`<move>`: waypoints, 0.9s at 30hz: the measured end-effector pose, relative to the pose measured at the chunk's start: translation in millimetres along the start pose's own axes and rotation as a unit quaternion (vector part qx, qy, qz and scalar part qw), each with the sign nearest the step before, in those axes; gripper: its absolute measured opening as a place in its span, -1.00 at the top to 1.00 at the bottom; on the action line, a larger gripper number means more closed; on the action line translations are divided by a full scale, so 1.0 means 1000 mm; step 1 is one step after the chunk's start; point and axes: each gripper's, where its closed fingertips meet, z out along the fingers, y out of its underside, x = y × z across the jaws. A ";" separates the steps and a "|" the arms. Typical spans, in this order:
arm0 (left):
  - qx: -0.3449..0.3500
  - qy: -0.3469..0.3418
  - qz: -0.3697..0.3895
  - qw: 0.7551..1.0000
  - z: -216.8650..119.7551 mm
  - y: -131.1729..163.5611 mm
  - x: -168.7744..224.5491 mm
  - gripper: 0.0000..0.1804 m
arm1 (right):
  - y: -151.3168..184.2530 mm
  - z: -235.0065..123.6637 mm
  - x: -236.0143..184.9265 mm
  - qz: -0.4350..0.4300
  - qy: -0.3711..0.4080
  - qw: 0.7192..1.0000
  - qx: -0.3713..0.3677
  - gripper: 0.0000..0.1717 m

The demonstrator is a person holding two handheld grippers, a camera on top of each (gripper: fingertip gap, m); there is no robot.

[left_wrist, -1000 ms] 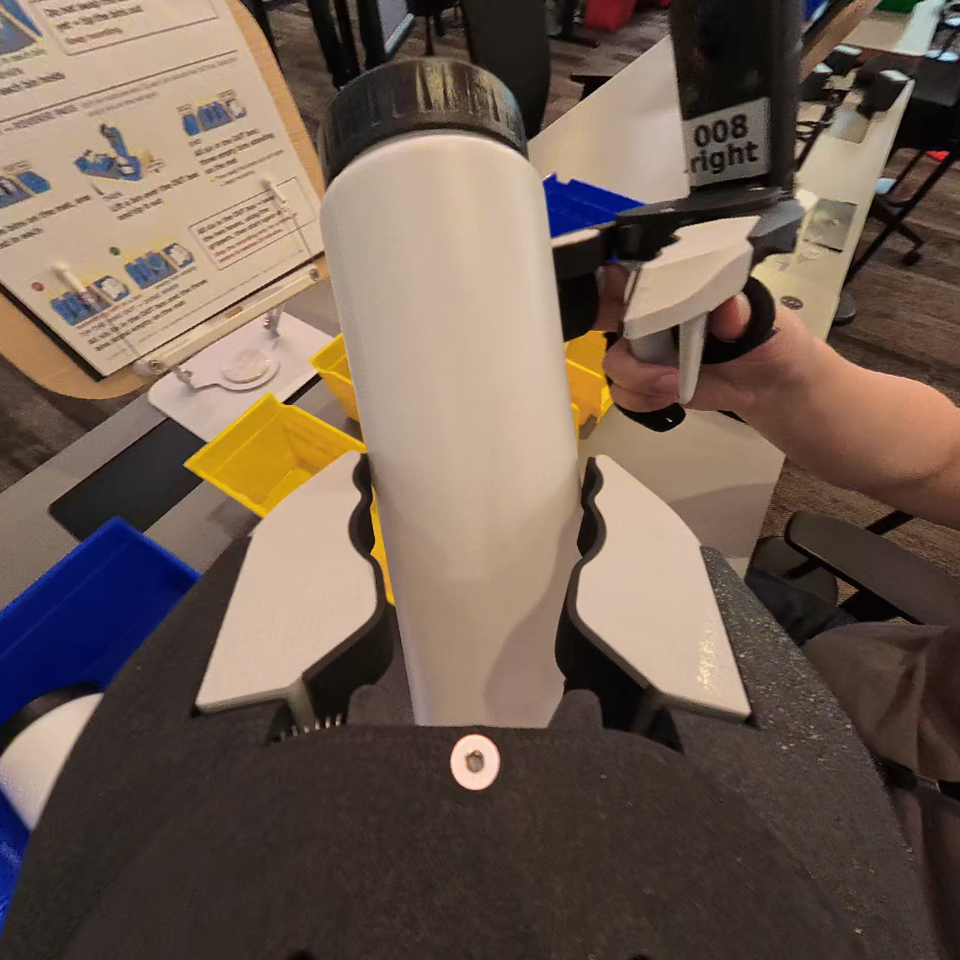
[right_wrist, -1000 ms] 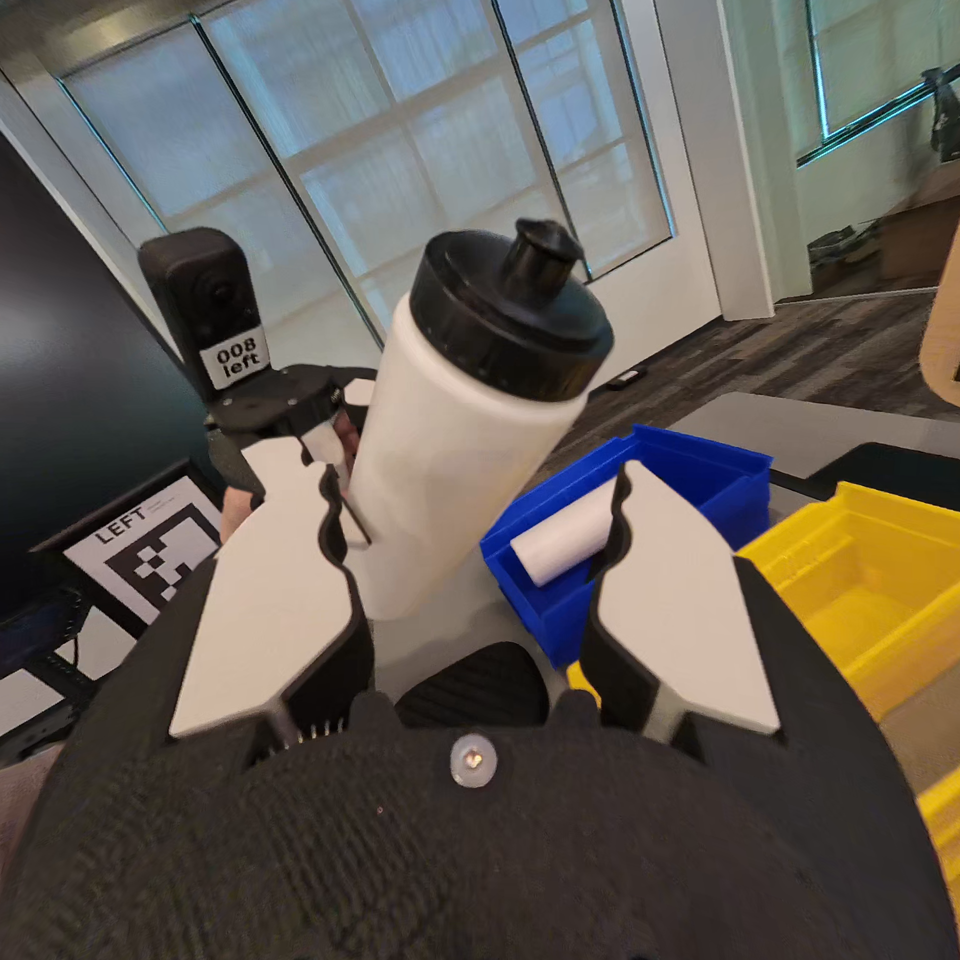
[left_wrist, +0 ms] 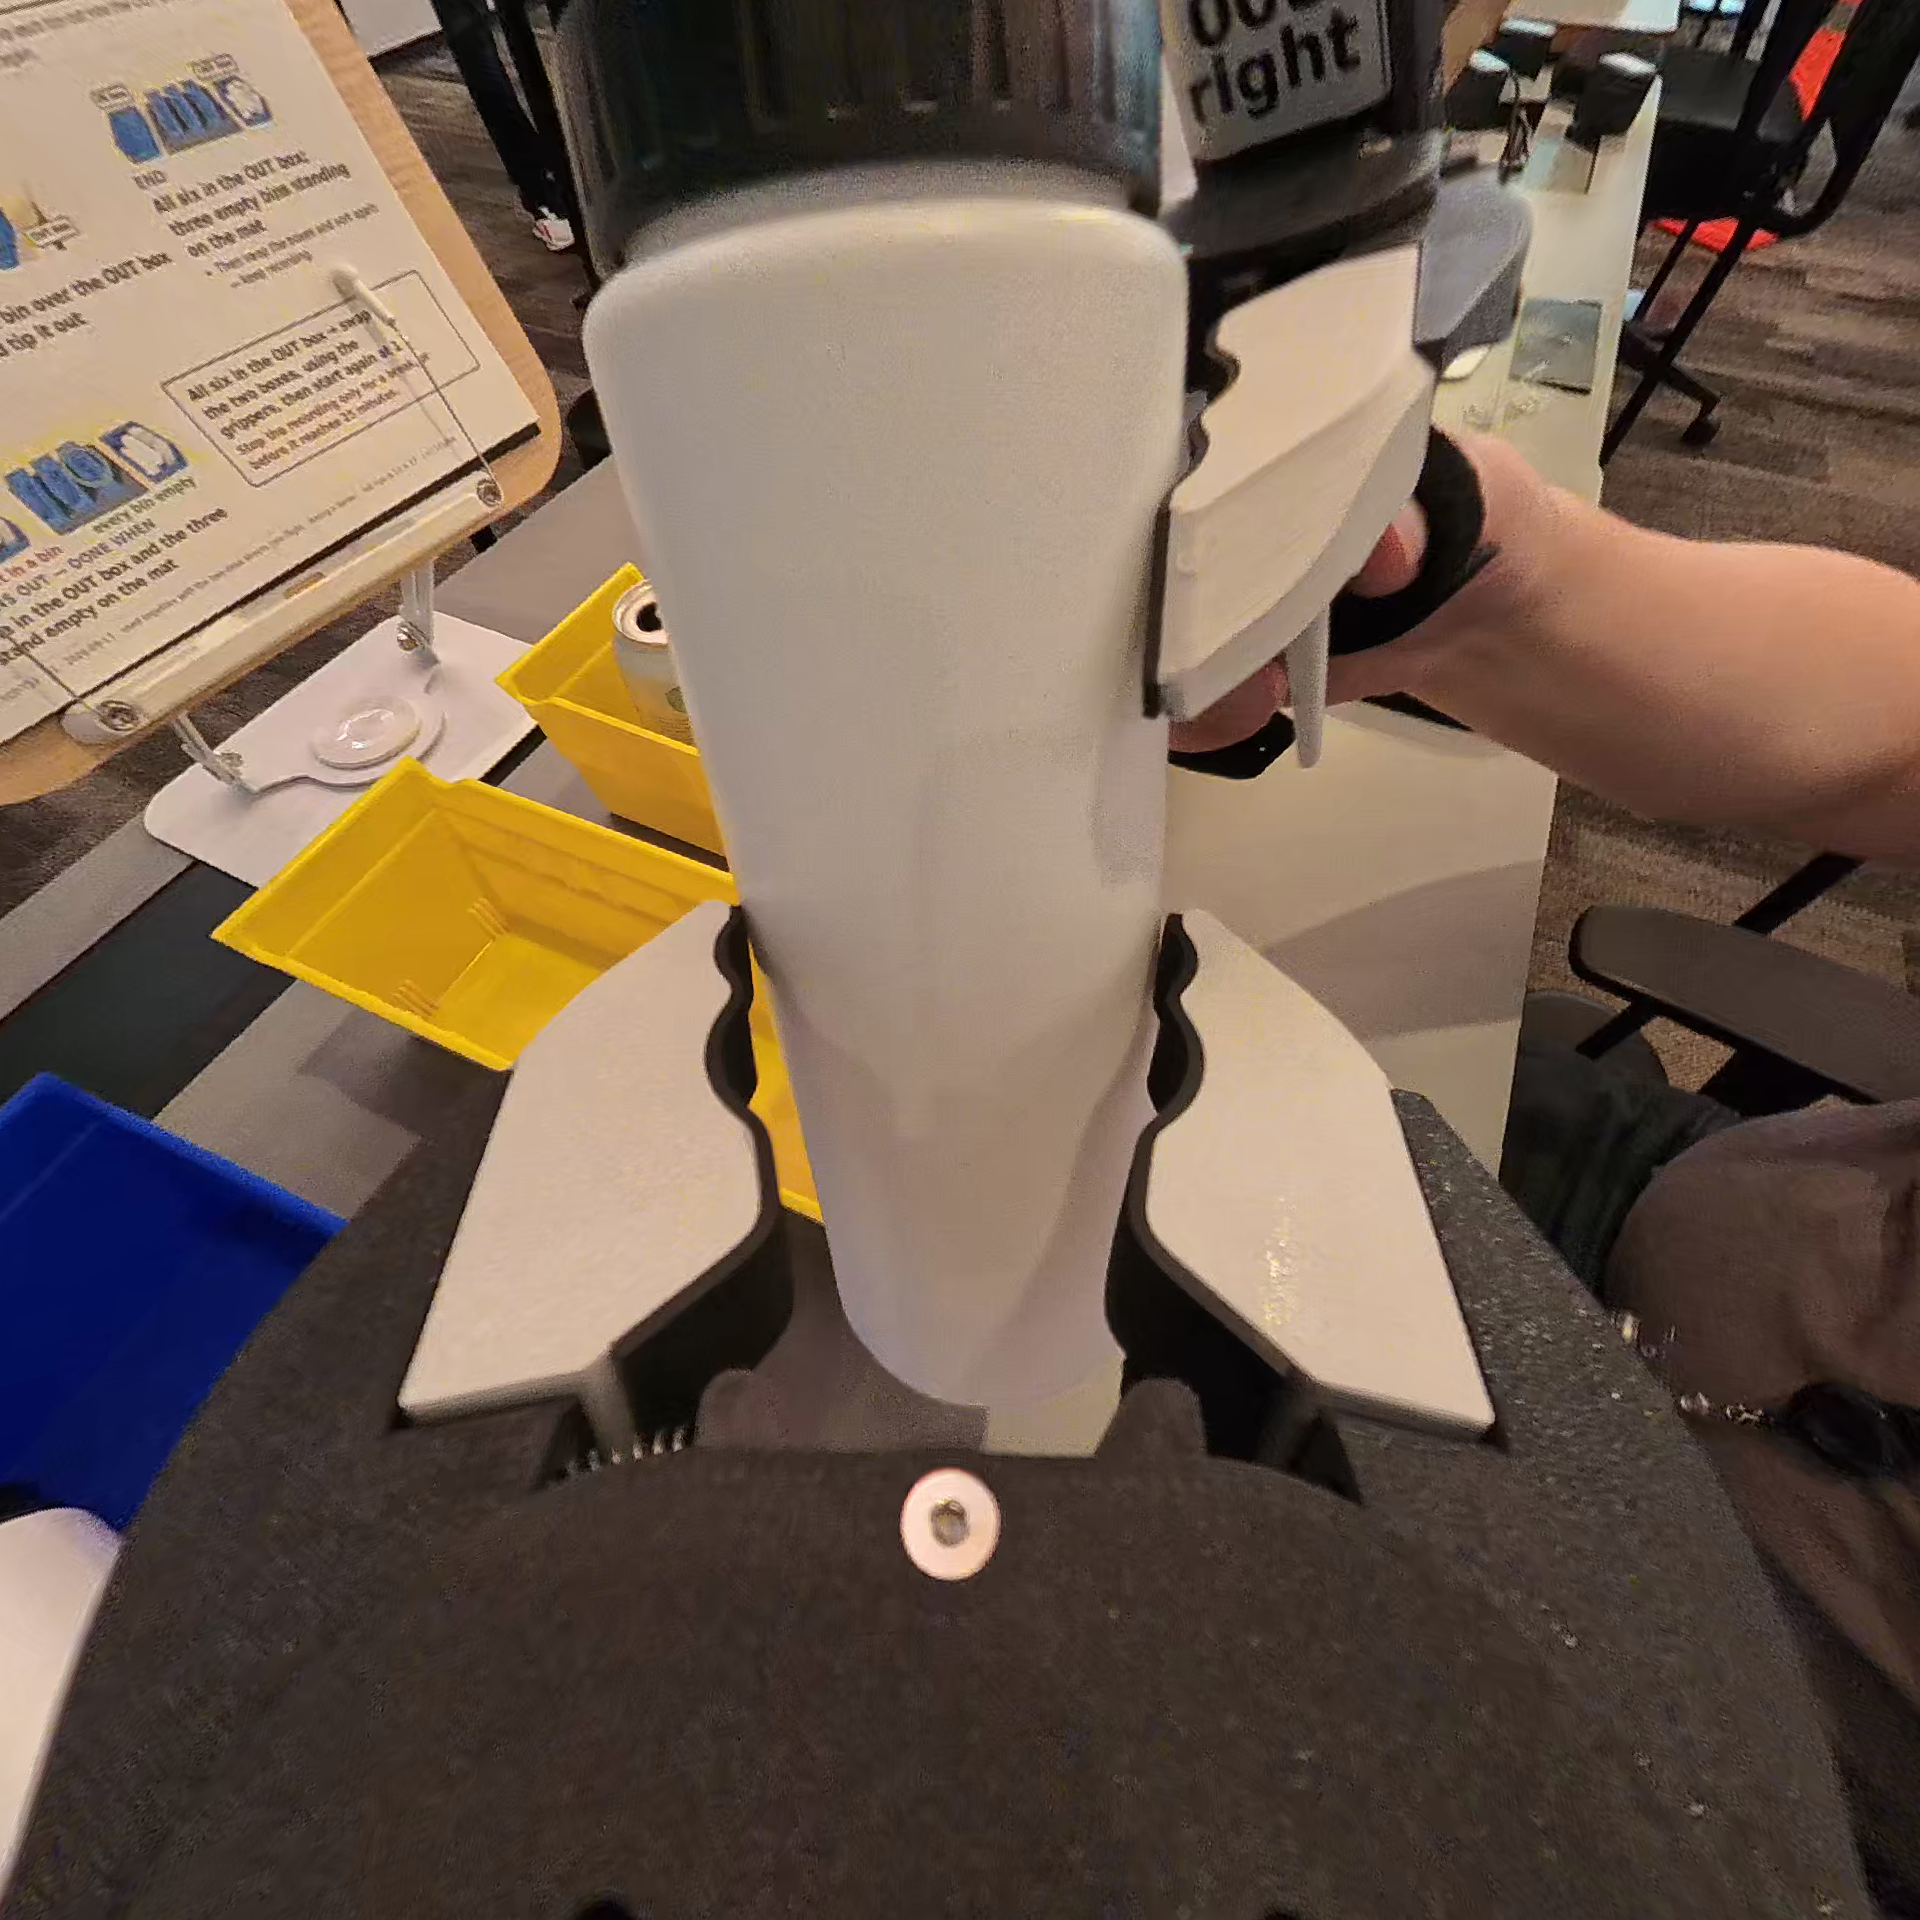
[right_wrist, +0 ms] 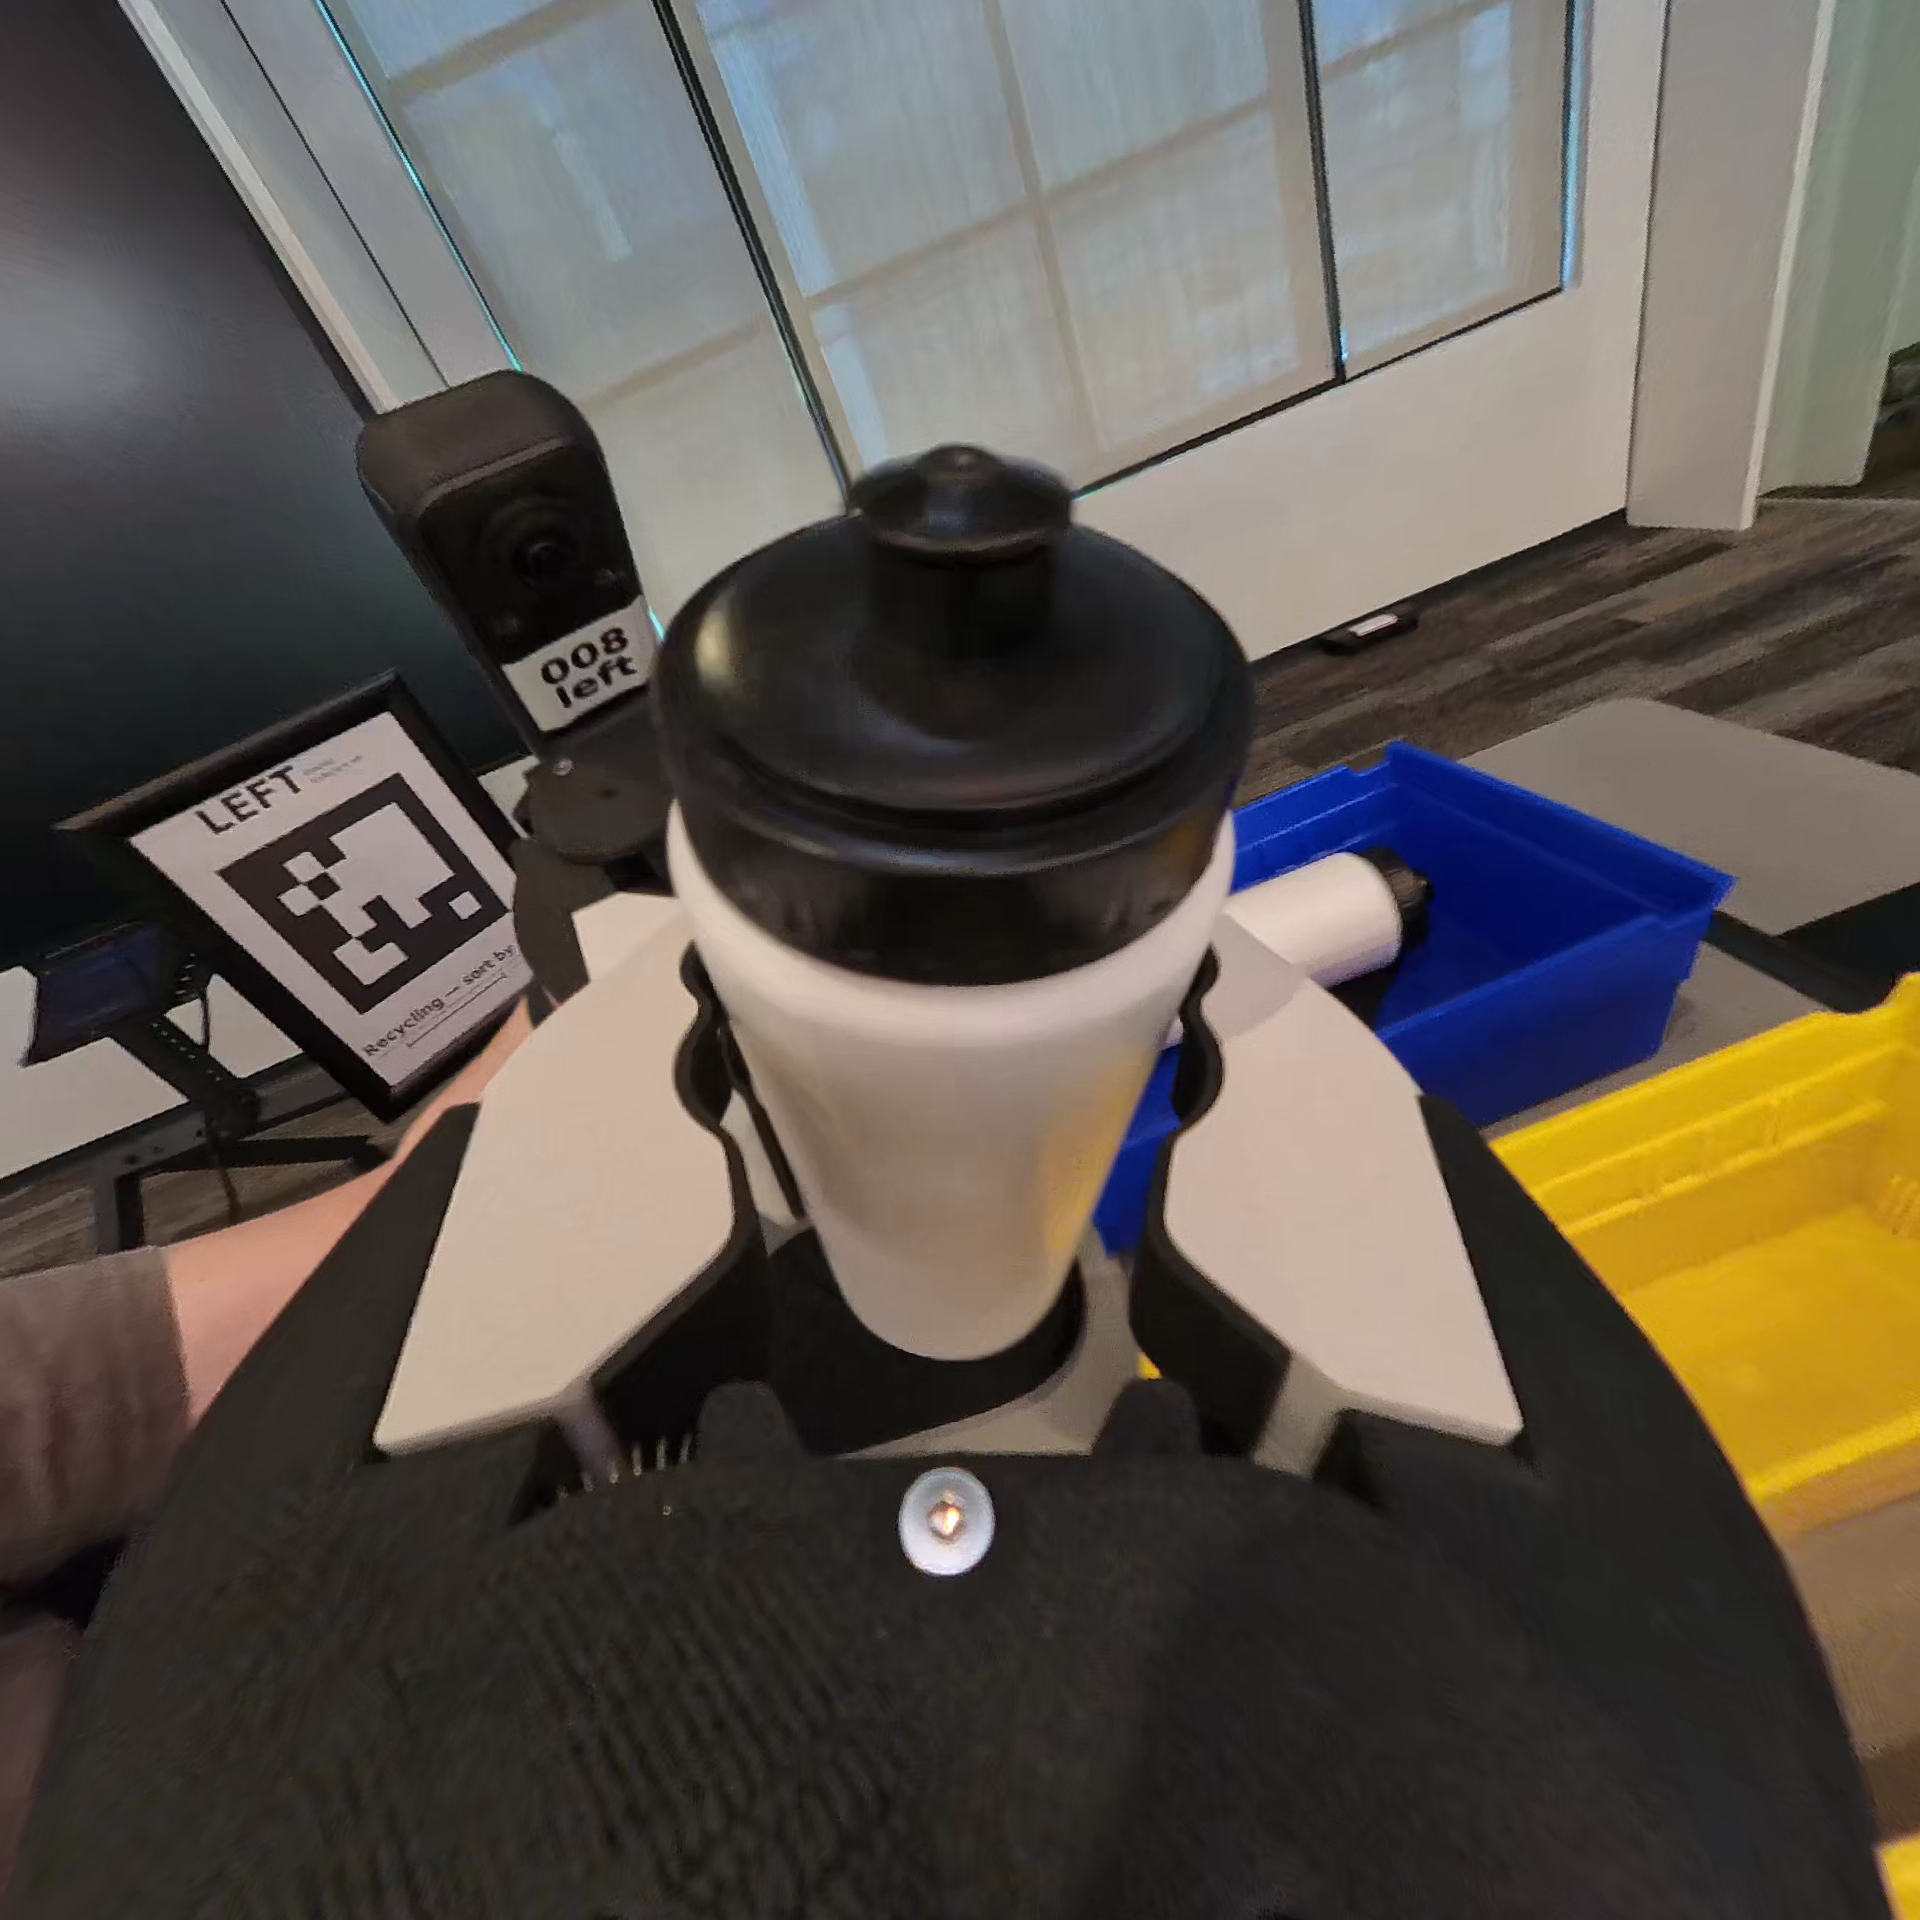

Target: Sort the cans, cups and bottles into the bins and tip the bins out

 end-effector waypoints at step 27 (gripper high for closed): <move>-0.038 -0.195 -0.077 0.977 -0.096 0.087 -0.082 0.13 | 0.032 0.051 0.221 -0.123 0.302 0.934 -0.144 -0.02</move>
